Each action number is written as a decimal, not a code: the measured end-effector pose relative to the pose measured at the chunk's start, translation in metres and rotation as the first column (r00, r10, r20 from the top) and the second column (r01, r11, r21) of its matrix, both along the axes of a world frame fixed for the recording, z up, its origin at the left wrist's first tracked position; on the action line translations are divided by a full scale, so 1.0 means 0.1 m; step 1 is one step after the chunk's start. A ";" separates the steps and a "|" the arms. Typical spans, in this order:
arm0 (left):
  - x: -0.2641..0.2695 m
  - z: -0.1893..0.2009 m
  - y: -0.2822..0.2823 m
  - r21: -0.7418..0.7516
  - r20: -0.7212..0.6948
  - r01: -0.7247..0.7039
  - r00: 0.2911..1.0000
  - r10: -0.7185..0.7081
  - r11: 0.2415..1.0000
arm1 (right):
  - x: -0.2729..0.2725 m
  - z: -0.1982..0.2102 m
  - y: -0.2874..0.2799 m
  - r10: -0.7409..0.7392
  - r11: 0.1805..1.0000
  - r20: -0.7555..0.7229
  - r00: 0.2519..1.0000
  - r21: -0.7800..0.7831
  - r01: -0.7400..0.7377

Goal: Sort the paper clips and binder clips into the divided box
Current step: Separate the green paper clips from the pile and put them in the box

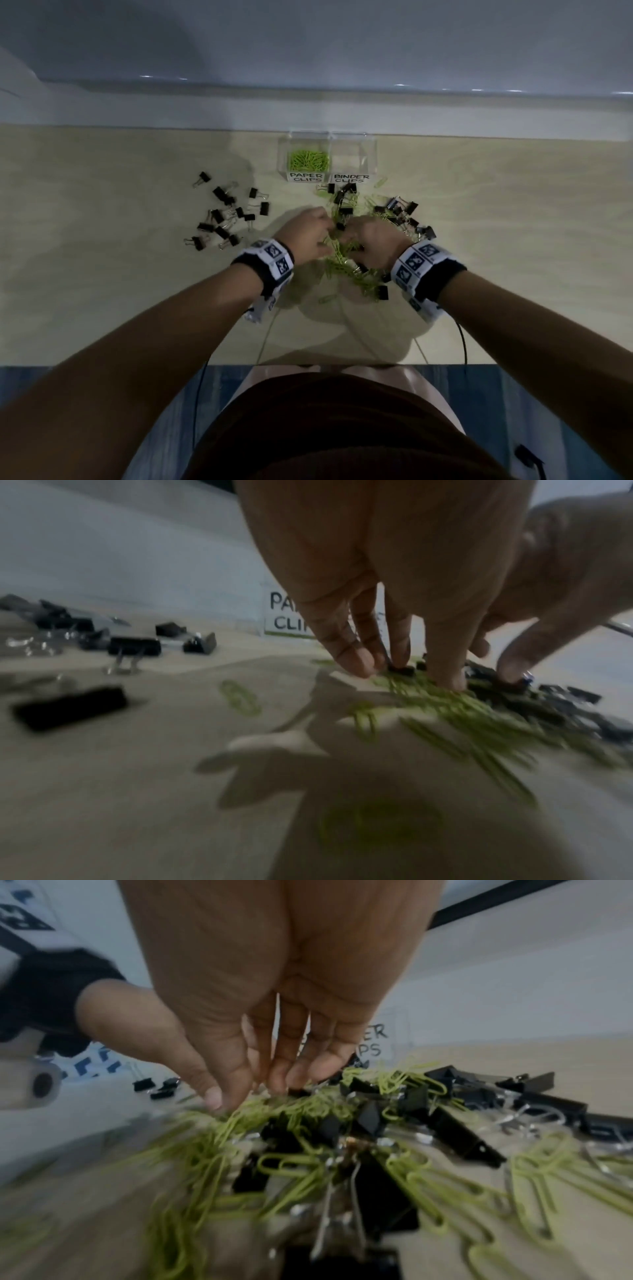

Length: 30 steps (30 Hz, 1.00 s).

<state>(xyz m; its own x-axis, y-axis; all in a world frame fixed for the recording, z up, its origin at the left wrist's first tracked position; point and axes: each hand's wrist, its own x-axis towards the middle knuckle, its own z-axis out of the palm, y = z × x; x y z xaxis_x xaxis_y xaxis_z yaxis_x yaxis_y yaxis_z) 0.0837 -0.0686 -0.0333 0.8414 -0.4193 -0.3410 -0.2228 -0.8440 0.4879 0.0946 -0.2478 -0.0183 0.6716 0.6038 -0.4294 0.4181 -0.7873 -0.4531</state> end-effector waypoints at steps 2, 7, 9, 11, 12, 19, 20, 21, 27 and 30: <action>-0.13 -0.08 -0.03 0.025 -0.036 0.050 0.998 -0.049 0.998 | -0.09 -0.04 0.03 0.022 0.999 0.051 0.998 -0.050 -0.019; -0.33 -0.19 0.13 -0.059 0.021 0.019 1.000 -0.018 0.998 | -0.23 -0.07 0.08 0.048 0.978 0.111 0.993 -0.207 -0.024; -0.38 -0.21 0.21 -0.086 0.040 -0.014 0.999 0.017 0.996 | -0.26 -0.08 0.12 0.073 0.969 0.105 0.992 -0.242 -0.046; -0.41 -0.21 0.26 -0.099 0.047 -0.053 0.997 0.058 0.994 | -0.28 -0.07 0.16 0.071 0.971 0.101 0.992 -0.236 -0.045; -0.43 -0.19 0.27 -0.103 0.039 -0.061 0.997 0.065 0.993 | -0.28 -0.06 0.17 0.064 0.976 0.113 0.992 -0.215 -0.038; -0.47 -0.17 0.14 -0.001 -0.045 0.081 0.996 -0.081 0.997 | -0.28 -0.05 0.24 0.096 0.978 0.153 0.984 -0.196 -0.065; -0.46 -0.16 0.12 0.005 -0.041 0.064 0.997 -0.064 0.998 | -0.28 -0.05 0.24 0.103 0.979 0.165 0.981 -0.193 -0.070; -0.45 -0.15 0.11 0.003 -0.034 0.039 0.999 -0.039 0.999 | -0.28 -0.05 0.24 0.098 0.981 0.174 0.980 -0.181 -0.066; -0.33 -0.10 0.10 0.040 0.034 -0.033 0.999 0.031 0.999 | -0.21 -0.05 0.21 0.018 0.996 0.153 0.988 -0.087 -0.005; -0.25 -0.09 0.14 0.107 0.061 0.004 0.998 -0.011 0.994 | -0.16 -0.01 0.18 -0.098 0.995 0.083 0.992 -0.011 0.100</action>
<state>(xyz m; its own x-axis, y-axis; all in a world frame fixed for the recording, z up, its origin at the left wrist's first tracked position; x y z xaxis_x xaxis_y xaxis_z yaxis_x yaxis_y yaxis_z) 0.0588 -0.0547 -0.0424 0.8591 -0.3895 -0.3319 -0.2563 -0.8888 0.3798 0.0788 -0.2293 -0.0188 0.7610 0.5264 -0.3792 0.3729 -0.8332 -0.4083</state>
